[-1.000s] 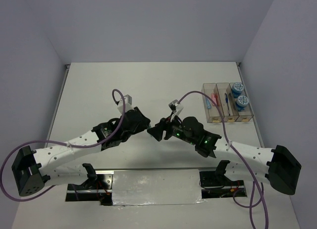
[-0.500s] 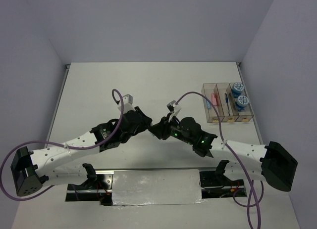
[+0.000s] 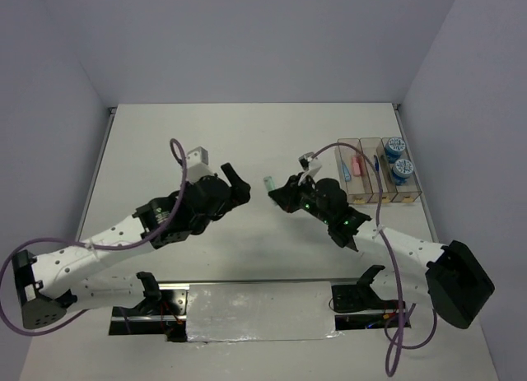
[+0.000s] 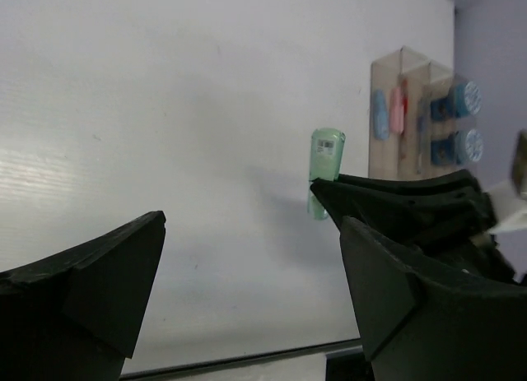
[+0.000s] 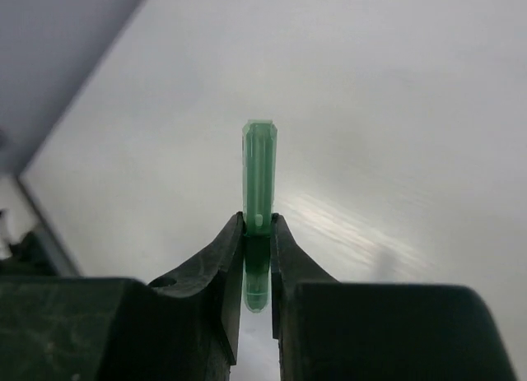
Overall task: Sort the stationery into containers
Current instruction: Place the stationery in the storage box.
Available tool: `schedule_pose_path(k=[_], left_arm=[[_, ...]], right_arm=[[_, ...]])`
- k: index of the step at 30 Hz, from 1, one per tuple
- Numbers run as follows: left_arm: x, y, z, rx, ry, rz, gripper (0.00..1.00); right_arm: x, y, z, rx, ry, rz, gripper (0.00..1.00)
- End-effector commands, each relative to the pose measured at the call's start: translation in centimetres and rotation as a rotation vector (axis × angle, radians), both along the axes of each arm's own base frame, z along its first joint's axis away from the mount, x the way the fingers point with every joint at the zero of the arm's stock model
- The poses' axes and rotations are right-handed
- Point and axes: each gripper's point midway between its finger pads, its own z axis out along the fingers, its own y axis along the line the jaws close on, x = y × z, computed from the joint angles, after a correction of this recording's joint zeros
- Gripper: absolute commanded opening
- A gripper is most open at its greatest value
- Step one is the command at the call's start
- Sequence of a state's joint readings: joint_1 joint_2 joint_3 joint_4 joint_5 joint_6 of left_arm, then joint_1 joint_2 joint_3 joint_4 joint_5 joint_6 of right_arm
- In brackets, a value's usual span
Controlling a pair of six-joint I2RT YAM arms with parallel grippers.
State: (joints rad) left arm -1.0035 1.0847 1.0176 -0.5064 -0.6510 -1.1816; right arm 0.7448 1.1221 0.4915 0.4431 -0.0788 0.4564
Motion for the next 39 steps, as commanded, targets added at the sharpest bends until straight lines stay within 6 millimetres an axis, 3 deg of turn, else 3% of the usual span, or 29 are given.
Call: schedule_pose_path(k=[1, 2, 3, 5, 6, 7, 8, 13, 15, 18, 23, 27, 29, 30, 32, 33, 36, 39], left_arm=[[-0.3, 5.7, 5.7, 0.085, -0.093, 0.135, 0.99], [-0.5, 7.2, 6.6, 0.104, -0.115, 0.161, 0.99], [-0.8, 8.1, 7.0, 0.156, -0.128, 0.144, 0.99], [-1.6, 9.8, 7.6, 0.212, -0.147, 0.127, 0.99], [-1.8, 10.5, 7.6, 0.264, -0.158, 0.106, 0.99], [-2.1, 11.1, 7.1, 0.294, -0.155, 0.096, 0.99], [-2.7, 12.1, 6.9, 0.315, -0.153, 0.090, 0.99], [-4.3, 14.5, 4.0, 0.414, -0.120, 0.042, 0.99], [-4.9, 15.1, 3.5, 0.420, -0.123, 0.022, 0.99], [-5.3, 16.0, 2.4, 0.443, -0.116, 0.020, 0.99], [-5.6, 16.4, 2.1, 0.419, -0.142, 0.020, 0.99], [-5.6, 16.5, 2.2, 0.399, -0.154, 0.022, 0.99], [-5.7, 16.5, 2.1, 0.396, -0.156, 0.021, 0.99], [-5.7, 16.5, 2.1, 0.394, -0.157, 0.020, 0.99], [-5.6, 16.5, 2.2, 0.392, -0.157, 0.024, 0.99], [-5.6, 16.4, 2.2, 0.393, -0.154, 0.025, 0.99], [-5.4, 16.4, 2.1, 0.418, -0.135, 0.036, 0.99], [-5.2, 16.8, 2.2, 0.457, -0.116, 0.071, 0.99]], right_arm=[[3.6, -6.2, -1.1, -0.175, -0.012, -0.140, 0.00], [4.7, -8.1, -1.4, -0.235, -0.014, -0.204, 0.00], [6.0, -9.6, -0.5, -0.307, -0.056, -0.227, 0.00], [7.8, -14.7, -2.6, -0.449, 0.050, -0.332, 0.00], [9.5, -16.7, -0.7, -0.500, 0.029, -0.401, 0.00], [9.8, -18.3, -2.0, -0.557, 0.100, -0.417, 0.00], [11.3, -20.9, -0.2, -0.557, 0.098, -0.490, 0.00], [13.0, -26.8, 0.9, -0.573, 0.168, -0.698, 0.00], [13.7, -27.5, 1.5, -0.609, 0.171, -0.720, 0.00], [14.3, -28.9, -0.4, -0.647, 0.243, -0.748, 0.01], [14.4, -28.8, -2.2, -0.594, 0.293, -0.722, 0.15], [14.3, -29.0, -3.5, -0.609, 0.331, -0.726, 0.18], [14.3, -28.5, -3.5, -0.591, 0.335, -0.699, 0.31], [14.2, -28.3, -3.1, -0.581, 0.328, -0.698, 0.44], [14.1, -27.9, -2.5, -0.552, 0.319, -0.689, 0.58], [14.1, -28.0, -1.8, -0.540, 0.304, -0.704, 0.99], [13.6, -28.1, -0.8, -0.542, 0.297, -0.719, 1.00], [12.7, -27.9, 1.6, -0.508, 0.265, -0.726, 1.00]])
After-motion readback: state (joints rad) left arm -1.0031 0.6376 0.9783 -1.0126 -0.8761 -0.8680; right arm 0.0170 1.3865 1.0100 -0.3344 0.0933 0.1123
